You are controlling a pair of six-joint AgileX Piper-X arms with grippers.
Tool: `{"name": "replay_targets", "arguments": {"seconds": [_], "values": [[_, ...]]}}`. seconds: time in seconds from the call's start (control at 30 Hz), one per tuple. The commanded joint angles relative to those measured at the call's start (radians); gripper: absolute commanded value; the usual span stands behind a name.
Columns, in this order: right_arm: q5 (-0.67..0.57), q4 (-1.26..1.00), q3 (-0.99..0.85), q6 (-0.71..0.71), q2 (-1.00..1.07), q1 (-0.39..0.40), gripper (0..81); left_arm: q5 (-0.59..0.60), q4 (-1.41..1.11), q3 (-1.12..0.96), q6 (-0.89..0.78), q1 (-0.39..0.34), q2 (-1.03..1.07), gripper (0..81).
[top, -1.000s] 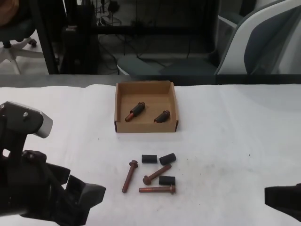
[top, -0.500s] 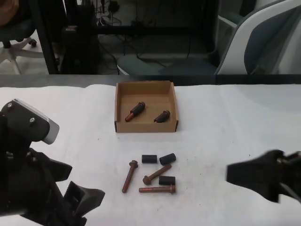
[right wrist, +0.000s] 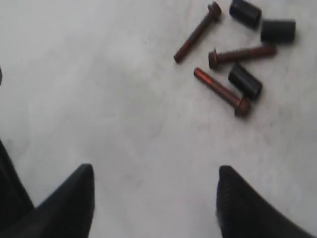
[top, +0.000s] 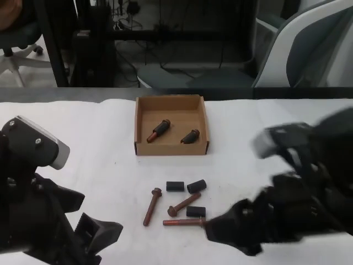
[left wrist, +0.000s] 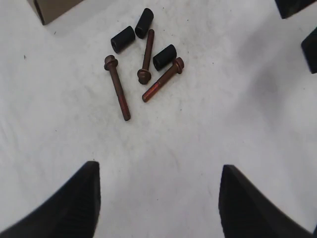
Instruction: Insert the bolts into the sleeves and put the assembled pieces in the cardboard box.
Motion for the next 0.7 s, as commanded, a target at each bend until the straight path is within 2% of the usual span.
{"name": "replay_targets", "arguments": {"seconds": [0.0,0.13,0.43,0.57,0.67], "values": [[-0.013,-0.009,-0.089,-0.291,0.099,-0.003,70.0,-0.002,-0.006,-0.002,0.016,-0.003,-0.01,68.3],[0.014,0.0,-0.169,-0.599,0.218,-0.007,70.0,-0.002,-0.006,-0.002,0.04,-0.003,-0.01,68.3],[0.261,0.008,-0.245,-1.109,0.454,-0.007,70.0,-0.002,-0.126,-0.002,0.054,-0.003,-0.01,68.3],[0.373,0.013,-0.245,-1.272,0.533,-0.009,70.0,-0.002,-0.141,-0.002,0.054,-0.003,-0.01,68.3],[0.396,-0.002,-0.247,-1.283,0.577,-0.03,70.0,-0.002,-0.141,-0.002,0.052,-0.003,-0.01,68.3]]}}
